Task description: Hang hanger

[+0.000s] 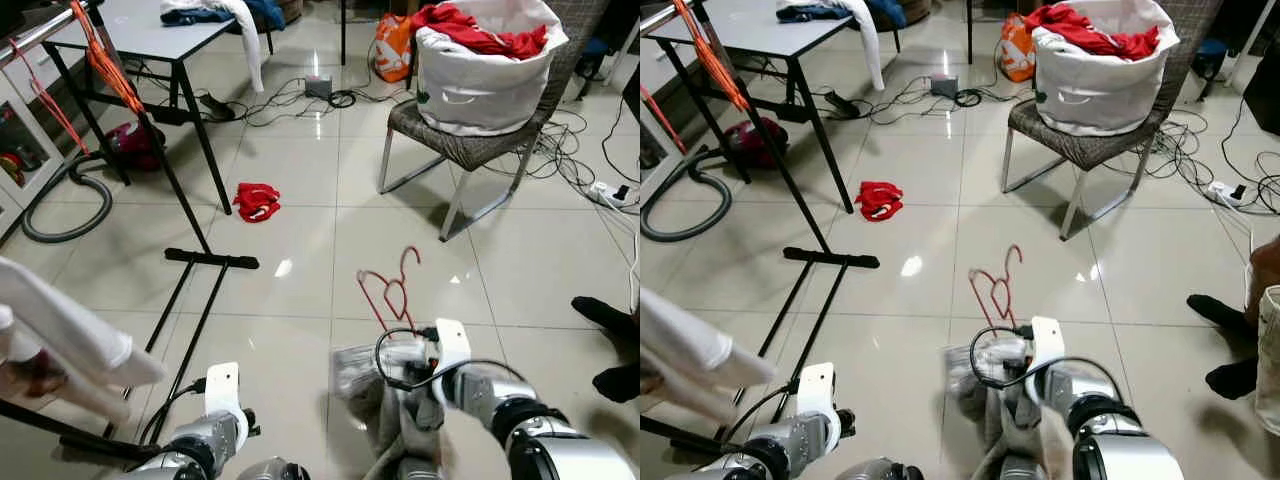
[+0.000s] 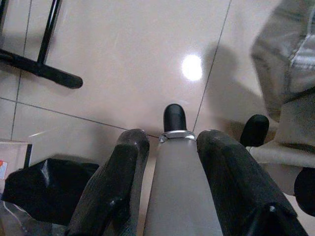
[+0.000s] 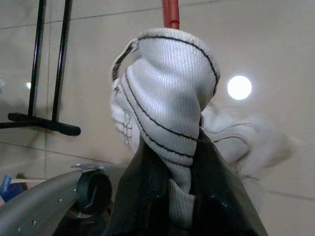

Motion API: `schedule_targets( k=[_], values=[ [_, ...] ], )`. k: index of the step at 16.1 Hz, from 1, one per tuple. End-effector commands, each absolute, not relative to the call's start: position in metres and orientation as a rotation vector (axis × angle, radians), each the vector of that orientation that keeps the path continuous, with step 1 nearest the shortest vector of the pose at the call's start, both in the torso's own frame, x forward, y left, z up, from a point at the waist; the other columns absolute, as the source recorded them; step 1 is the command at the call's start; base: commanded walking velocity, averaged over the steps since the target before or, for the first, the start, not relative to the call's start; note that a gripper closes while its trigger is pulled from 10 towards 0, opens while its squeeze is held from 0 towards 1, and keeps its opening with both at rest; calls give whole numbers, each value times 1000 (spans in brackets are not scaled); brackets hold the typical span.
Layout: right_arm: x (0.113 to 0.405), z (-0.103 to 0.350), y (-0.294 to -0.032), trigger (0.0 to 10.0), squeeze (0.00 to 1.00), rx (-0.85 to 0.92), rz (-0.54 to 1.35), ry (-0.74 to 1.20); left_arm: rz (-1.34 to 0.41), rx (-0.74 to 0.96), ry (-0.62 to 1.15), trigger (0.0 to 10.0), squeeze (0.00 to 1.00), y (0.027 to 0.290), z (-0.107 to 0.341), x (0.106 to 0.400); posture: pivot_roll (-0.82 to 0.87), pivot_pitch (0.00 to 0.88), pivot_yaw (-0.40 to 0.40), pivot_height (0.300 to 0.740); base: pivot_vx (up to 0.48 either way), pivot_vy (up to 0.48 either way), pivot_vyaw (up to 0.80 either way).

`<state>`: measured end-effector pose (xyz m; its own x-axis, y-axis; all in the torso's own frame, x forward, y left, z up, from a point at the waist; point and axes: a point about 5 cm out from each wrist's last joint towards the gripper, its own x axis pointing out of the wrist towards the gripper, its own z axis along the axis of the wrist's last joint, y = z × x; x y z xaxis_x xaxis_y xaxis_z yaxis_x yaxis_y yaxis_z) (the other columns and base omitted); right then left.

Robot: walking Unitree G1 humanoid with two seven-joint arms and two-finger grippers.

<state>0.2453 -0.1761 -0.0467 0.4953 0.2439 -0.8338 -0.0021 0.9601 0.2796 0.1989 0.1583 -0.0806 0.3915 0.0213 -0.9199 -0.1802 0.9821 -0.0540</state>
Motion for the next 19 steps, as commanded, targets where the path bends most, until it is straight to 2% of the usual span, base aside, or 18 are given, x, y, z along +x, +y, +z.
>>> schedule_targets(
  k=[1,4,5,6,19],
  values=[
    [245,-47,-174,10000,0,297,127,1050,134,-137,1171,10000,0,160,-81,199,-160,0,93,740,0,0,0],
    [240,-51,-171,10000,0,308,112,1077,167,-149,1204,10000,0,161,-82,195,-158,0,93,740,0,0,0],
    [240,-51,-171,10000,0,307,111,1078,168,-154,1204,10000,671,160,-82,195,-158,0,93,740,0,0,0],
    [240,-51,-171,10000,0,303,110,1079,164,-173,1202,10000,1000,159,-82,195,-158,0,93,740,0,0,0],
    [237,-54,-167,10000,0,249,138,1084,154,-191,1147,10000,1000,163,-73,212,-139,0,90,740,0,0,0]
  ],
)
